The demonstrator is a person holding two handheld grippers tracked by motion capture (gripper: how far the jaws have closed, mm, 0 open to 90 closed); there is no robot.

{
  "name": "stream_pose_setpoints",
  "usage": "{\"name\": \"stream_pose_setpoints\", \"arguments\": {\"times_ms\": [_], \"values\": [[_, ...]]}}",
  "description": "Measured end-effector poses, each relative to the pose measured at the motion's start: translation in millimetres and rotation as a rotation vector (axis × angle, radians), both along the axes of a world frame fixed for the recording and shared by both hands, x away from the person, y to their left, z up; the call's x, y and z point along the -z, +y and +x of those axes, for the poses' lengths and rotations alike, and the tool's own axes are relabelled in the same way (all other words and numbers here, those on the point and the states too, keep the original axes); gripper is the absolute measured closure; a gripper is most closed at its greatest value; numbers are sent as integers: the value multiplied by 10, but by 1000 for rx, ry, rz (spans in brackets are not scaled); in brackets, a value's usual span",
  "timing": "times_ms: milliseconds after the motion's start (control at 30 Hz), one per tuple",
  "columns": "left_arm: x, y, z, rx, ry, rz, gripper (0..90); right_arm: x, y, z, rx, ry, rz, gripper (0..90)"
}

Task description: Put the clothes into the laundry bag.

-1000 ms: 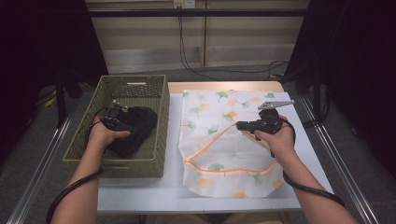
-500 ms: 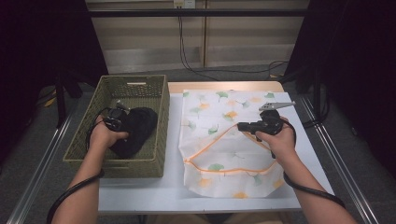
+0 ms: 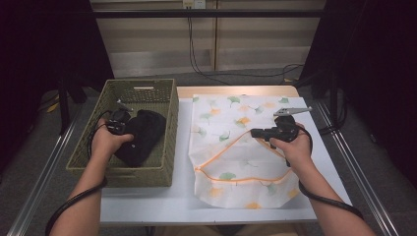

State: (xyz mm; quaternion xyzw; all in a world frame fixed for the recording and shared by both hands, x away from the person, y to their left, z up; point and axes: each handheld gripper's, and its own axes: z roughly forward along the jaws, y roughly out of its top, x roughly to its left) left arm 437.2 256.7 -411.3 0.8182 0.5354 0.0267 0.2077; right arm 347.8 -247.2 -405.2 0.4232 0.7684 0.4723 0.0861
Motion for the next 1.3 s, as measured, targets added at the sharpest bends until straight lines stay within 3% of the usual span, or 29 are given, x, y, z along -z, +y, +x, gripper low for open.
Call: {"name": "stream_pose_setpoints", "arguments": {"times_ms": [200,500,567,667,1033,1300], "values": [[-202,-7,-11,1,-22,-46,632,-1,-1,-4,5,-2,4,900],[-474,49,-9,3,-24,-43,635,-9,-11,-16,4,-5,7,900],[-516,65,-14,-28,-36,-71,635,-11,-12,-19,6,-3,7,900],[-609,101,-18,-14,-34,-63,635,-8,-15,-19,5,-4,6,900],[-937,80,-54,-12,-50,-102,635,-2,-12,-7,11,-2,7,900],[-1115,-34,-62,60,-34,-111,635,5,20,-1,5,-2,1,900]]}}
